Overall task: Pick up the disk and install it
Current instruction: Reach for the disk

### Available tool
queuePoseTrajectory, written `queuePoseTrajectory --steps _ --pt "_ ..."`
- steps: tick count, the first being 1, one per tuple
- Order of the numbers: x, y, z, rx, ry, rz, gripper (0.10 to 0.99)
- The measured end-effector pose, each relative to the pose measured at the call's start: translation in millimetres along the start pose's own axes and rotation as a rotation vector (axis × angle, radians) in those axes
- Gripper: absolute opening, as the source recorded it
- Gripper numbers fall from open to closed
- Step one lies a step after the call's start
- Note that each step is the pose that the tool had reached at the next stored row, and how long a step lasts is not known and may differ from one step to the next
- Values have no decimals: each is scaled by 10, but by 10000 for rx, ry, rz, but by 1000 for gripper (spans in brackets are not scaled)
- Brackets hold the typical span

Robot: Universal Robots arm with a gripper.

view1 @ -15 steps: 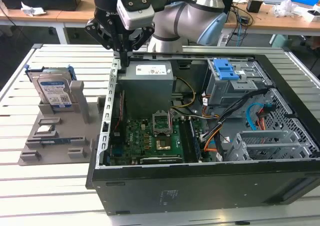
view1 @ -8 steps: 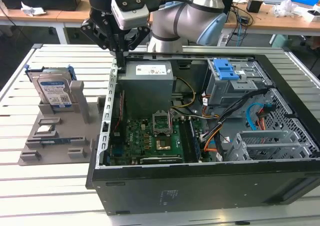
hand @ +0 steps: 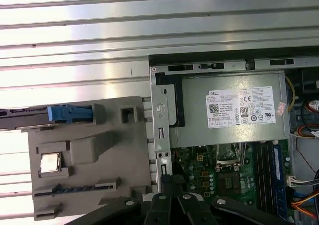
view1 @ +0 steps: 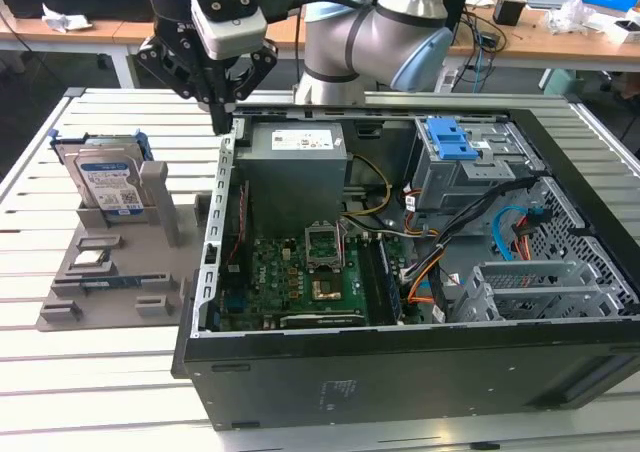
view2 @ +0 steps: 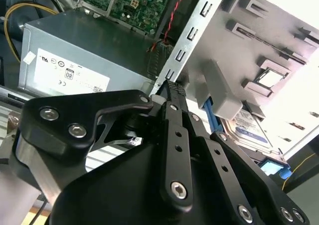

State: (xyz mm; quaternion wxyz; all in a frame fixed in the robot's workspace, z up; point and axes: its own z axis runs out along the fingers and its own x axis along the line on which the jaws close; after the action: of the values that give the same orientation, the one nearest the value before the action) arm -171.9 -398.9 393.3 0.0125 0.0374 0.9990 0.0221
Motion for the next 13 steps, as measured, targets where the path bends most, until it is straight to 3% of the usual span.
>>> queuePoseTrajectory --steps 13 --pt "188 -14 -5 0 1 0 106"
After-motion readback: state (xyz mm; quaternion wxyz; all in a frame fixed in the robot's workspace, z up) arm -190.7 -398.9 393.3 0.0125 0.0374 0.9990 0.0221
